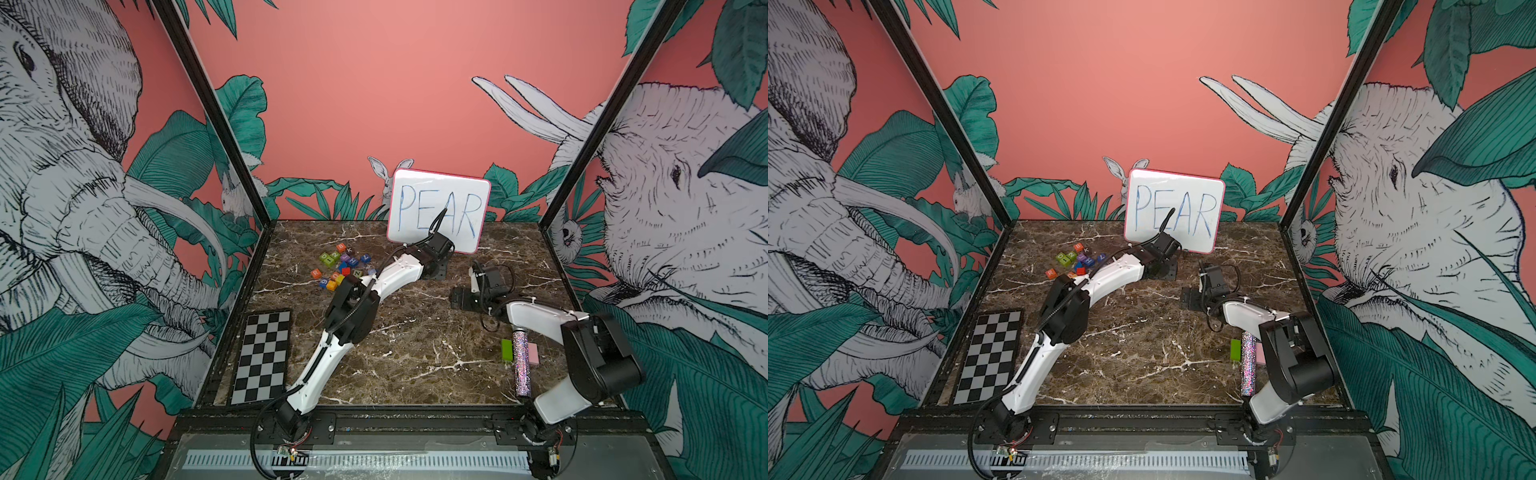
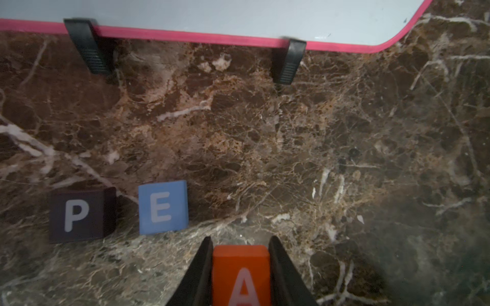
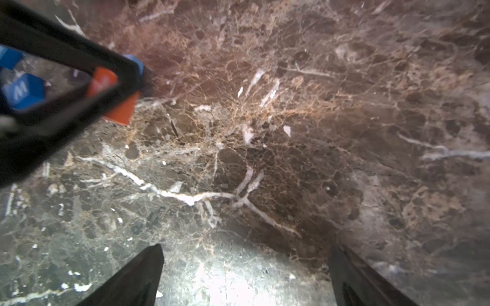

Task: Spell the uppercase word “pear” with letter blocks
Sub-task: Place the letter block at the center of the board.

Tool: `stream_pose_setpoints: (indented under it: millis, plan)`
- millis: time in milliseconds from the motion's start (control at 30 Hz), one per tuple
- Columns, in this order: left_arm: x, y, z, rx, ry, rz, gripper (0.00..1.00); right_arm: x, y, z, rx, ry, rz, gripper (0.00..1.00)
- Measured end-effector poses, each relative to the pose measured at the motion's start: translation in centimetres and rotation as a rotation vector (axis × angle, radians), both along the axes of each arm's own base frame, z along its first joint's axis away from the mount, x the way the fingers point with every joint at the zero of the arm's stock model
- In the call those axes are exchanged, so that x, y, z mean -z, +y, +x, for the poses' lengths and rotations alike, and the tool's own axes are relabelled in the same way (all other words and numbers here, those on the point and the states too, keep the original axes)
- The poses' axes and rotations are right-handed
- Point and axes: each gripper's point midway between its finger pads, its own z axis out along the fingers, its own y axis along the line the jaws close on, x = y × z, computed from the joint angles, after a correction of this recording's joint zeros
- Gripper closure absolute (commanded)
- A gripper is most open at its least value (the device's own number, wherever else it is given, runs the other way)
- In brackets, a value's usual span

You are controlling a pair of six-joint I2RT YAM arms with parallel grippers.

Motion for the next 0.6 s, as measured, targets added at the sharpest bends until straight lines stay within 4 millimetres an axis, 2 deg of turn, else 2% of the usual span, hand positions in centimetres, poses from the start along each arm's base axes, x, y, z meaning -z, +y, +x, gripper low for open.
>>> stream_pose_setpoints:
  millis: [433, 600]
  plan:
    - [0.1, -1.2, 1.5, -0.007, -0.028, -0.023, 0.72, -0.5, -0.2, 0.7, 0.031, -0.022, 0.031, 0.01]
    - [0.9, -1.2, 1.4, -0.003, -0.021, -0.011, 0.72, -0.7, -0.2, 0.9, 0.036, -0.027, 0.048, 0.01]
